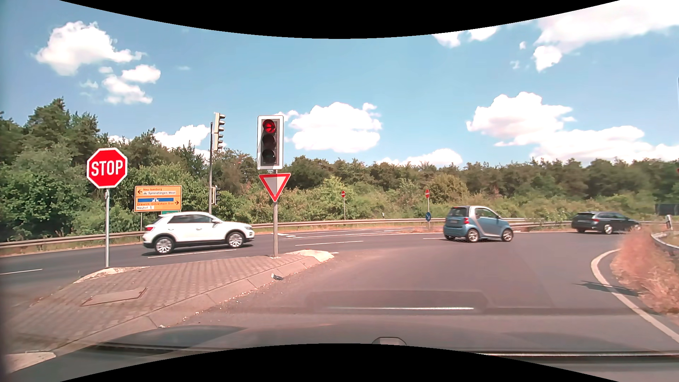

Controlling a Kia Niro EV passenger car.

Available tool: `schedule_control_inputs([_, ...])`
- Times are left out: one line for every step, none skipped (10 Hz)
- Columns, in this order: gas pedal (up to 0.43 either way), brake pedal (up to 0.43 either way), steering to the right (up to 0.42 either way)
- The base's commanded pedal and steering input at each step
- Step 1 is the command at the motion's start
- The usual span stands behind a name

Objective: Follow the waypoints while adhering to traffic rules and regulations

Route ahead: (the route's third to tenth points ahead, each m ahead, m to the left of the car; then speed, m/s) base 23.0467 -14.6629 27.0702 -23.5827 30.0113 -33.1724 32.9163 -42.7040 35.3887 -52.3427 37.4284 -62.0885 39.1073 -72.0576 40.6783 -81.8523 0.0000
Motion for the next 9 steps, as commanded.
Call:
schedule_control_inputs([0.000, 0.256, 0.140])
schedule_control_inputs([0.000, 0.256, 0.140])
schedule_control_inputs([0.000, 0.256, 0.140])
schedule_control_inputs([0.000, 0.256, 0.140])
schedule_control_inputs([0.000, 0.256, 0.140])
schedule_control_inputs([0.000, 0.256, 0.140])
schedule_control_inputs([0.000, 0.256, 0.140])
schedule_control_inputs([0.000, 0.256, 0.140])
schedule_control_inputs([0.000, 0.256, 0.140])
